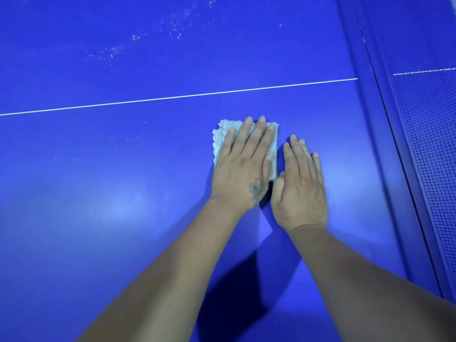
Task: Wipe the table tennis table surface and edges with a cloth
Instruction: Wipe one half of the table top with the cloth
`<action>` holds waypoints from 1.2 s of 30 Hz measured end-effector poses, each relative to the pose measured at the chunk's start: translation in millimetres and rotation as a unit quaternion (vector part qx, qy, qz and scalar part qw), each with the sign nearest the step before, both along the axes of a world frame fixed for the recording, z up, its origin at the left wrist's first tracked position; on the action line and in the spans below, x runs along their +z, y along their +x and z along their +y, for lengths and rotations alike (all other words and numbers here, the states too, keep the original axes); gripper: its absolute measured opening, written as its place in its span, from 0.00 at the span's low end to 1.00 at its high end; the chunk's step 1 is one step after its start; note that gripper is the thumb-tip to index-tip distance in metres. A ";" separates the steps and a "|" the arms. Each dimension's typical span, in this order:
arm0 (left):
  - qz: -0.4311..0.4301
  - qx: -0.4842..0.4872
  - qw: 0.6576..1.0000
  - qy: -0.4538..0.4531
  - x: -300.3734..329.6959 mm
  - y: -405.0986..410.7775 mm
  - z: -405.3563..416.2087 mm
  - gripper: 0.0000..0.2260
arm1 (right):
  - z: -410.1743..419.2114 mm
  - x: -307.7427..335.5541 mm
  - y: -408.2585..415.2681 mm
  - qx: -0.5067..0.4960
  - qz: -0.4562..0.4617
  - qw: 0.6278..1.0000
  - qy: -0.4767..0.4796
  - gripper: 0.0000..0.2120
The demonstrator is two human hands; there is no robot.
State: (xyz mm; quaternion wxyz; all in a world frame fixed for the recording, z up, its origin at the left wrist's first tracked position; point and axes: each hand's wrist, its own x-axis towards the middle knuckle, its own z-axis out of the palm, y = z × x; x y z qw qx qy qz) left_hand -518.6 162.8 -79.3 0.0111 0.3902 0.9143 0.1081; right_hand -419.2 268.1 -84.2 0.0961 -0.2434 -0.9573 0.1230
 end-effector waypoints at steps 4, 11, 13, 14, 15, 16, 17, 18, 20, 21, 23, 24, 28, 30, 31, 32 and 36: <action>-0.006 0.027 1.000 0.000 3.8 11.7 -56.7 0.26 | -1.5 0.4 -0.3 0.003 0.004 1.000 0.004 0.30; -0.021 0.160 0.987 -0.005 6.0 -38.7 -142.9 0.26 | 0.2 -1.3 1.1 0.001 0.000 1.000 0.000 0.27; -0.028 0.200 0.979 -0.013 4.0 -68.0 -145.6 0.27 | 0.8 -0.8 2.2 -0.001 -0.004 1.000 -0.002 0.28; -0.035 0.225 0.974 -0.013 3.3 -83.1 -143.2 0.28 | 0.8 -0.4 2.6 -0.002 -0.005 1.000 -0.004 0.28; -0.041 0.249 0.968 -0.012 2.7 -97.7 -138.3 0.29 | 0.5 0.3 2.9 -0.004 -0.005 1.000 -0.006 0.28; -0.042 0.266 0.963 -0.011 2.1 -110.5 -131.2 0.29 | 0.2 1.3 2.9 -0.005 -0.005 1.000 -0.006 0.27; -0.041 0.276 0.960 -0.011 1.5 -121.1 -122.5 0.29 | -0.1 2.3 2.7 -0.005 -0.005 1.000 -0.007 0.27; -0.040 0.278 0.960 -0.010 1.2 -129.3 -112.9 0.30 | -0.6 3.0 2.0 -0.004 -0.004 1.000 -0.008 0.27; -0.036 0.256 0.966 -0.008 0.7 -137.5 -93.3 0.30 | -1.8 3.1 0.9 -0.004 -0.004 1.000 -0.009 0.27; -0.033 0.237 0.971 -0.009 0.3 -136.8 -84.7 0.30 | -2.6 2.7 0.9 -0.006 -0.004 1.000 -0.008 0.27; -0.019 0.194 0.981 -0.014 -0.5 -125.6 -72.9 0.30 | -3.5 2.5 1.7 -0.006 0.000 1.000 -0.006 0.27; -0.007 0.171 0.985 -0.015 -1.1 -115.9 -69.6 0.30 | -4.0 3.5 1.9 -0.004 0.002 1.000 -0.005 0.27; 0.006 0.108 0.994 0.003 -0.3 -64.2 -79.9 0.26 | -7.2 7.1 1.9 -0.006 -0.009 1.000 0.011 0.27; 0.004 0.101 0.995 -0.003 2.0 -32.8 -97.9 0.26 | -12.2 10.1 -0.8 -0.016 -0.015 1.000 0.019 0.27; 0.000 0.100 0.995 -0.002 4.4 -17.5 -109.1 0.26 | -18.5 13.7 -4.0 -0.016 -0.010 1.000 0.018 0.26; -0.006 0.098 0.995 -0.001 7.2 -2.8 -121.2 0.26 | -28.0 18.3 -7.9 -0.008 0.005 1.000 0.012 0.24; -0.035 0.109 0.993 -0.010 9.6 36.4 -174.9 0.27 | -88.5 26.5 -23.6 0.072 0.025 0.997 -0.011 0.25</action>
